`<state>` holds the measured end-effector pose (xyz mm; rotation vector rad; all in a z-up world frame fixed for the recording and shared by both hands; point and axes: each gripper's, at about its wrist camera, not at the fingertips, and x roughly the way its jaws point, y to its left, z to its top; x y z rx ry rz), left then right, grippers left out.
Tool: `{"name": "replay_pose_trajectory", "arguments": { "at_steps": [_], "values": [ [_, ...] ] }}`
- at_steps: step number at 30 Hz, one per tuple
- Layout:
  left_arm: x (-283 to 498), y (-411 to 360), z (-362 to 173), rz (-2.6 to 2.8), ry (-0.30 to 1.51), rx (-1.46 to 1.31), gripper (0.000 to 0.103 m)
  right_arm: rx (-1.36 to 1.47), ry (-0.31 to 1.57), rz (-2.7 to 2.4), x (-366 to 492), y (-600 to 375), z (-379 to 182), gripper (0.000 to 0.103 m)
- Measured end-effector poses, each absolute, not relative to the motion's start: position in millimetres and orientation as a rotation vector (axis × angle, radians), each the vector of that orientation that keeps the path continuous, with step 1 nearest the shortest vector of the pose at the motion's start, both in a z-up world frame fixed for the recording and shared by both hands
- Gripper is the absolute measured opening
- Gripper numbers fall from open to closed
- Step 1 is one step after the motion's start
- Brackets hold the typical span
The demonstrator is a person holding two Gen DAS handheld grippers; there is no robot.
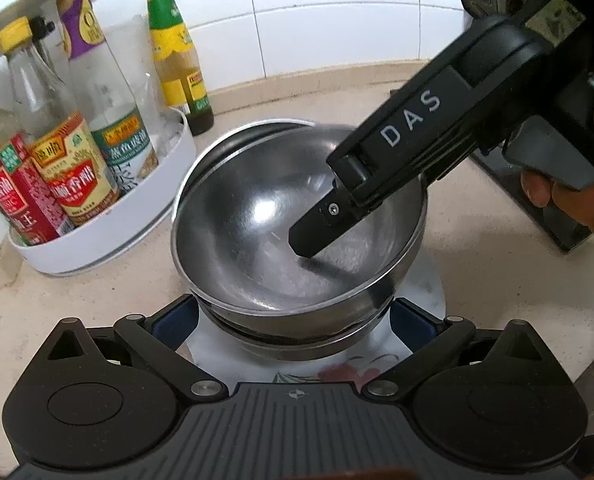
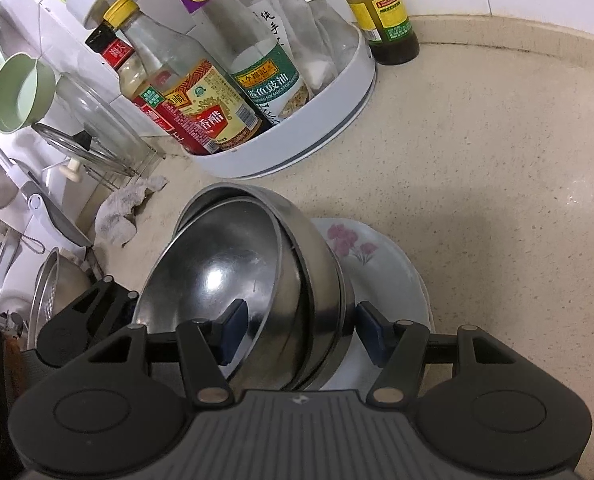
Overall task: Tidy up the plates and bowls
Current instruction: 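Lower the nested steel bowls onto the pink-flower plate with both grippers, then open both grippers and withdraw them from the bowl stack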
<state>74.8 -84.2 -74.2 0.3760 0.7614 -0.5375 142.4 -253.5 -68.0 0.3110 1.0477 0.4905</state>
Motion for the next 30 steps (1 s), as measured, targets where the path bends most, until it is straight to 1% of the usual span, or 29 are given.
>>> {"name": "replay_pose_trajectory", "arguments": {
  "at_steps": [16,30],
  "values": [
    [53,-81,-61,-0.495,0.719,0.368,0.103,0.289,0.967,0.464,110,-265,-42,0.058],
    [28,-78,-50,-0.458,0.706,0.352,0.103,0.271,0.877,0.455,59,-271,-16,0.058]
  ]
}}
